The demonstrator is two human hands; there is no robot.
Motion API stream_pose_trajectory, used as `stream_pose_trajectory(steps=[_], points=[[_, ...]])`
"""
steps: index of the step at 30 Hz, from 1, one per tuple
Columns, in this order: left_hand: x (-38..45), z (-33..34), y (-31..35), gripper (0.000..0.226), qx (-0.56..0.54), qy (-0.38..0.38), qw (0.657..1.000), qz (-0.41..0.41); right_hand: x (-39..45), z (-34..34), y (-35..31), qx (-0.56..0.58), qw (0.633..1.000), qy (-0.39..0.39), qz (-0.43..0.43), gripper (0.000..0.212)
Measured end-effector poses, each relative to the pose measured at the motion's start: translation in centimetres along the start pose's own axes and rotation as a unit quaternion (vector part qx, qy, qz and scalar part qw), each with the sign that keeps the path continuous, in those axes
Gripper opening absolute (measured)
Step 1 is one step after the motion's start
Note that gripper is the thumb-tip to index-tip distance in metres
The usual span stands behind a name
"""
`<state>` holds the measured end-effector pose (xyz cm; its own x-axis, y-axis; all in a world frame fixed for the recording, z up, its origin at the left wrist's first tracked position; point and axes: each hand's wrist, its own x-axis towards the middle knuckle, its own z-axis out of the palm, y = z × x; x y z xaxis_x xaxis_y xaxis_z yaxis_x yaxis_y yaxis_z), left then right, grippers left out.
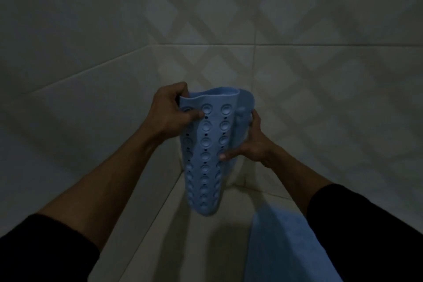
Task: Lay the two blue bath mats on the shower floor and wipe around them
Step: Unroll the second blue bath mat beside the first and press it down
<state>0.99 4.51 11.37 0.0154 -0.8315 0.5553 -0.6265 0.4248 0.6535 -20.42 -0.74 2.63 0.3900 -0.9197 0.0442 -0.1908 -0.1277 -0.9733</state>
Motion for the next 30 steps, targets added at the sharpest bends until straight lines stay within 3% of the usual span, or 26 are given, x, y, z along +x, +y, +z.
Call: stream_pose_trajectory(steps=[3,5,8,10,14,18,21,27,30], points=[[0.4,1.5,2.9,0.044,-0.056,-0.028,0.998,0.025,-2.1,-2.4,-0.8,0.027,0.996,0.067,-0.06,0.129],[0.8,2.9,4.7,0.042,-0.09,-0.03,0.995,0.037,-4.3,-4.5,-1.6,0.037,0.993,0.101,-0.057,0.114],[1.5,5.3,7.3,0.041,-0.14,-0.031,0.989,0.033,-8.9,-8.0,-3.2,0.033,0.99,0.134,-0.036,0.07],[1.8,7.4,9.5,0.043,-0.172,-0.038,0.984,0.023,-11.9,-9.7,-3.6,0.037,0.984,0.173,-0.025,0.059],[1.8,12.5,13.5,0.044,-0.259,-0.044,0.965,-0.003,-16.7,-13.1,-1.7,0.066,0.969,0.235,-0.025,0.063],[-0.3,18.0,16.0,0.047,-0.348,-0.066,0.933,-0.069,-21.2,-15.8,0.9,0.027,0.967,0.25,0.041,0.062],[-2.5,22.1,17.6,0.051,-0.371,-0.09,0.918,-0.106,-24.7,-17.2,2.9,0.007,0.965,0.254,0.064,0.057],[-5.4,29.9,21.4,0.058,-0.42,-0.13,0.88,-0.179,-31.2,-20.4,6.4,0.027,0.94,0.335,0.051,0.049],[-8.2,33.6,24.0,0.067,-0.383,-0.173,0.883,-0.208,-34.4,-21.9,7.9,0.061,0.929,0.361,0.048,0.047]])
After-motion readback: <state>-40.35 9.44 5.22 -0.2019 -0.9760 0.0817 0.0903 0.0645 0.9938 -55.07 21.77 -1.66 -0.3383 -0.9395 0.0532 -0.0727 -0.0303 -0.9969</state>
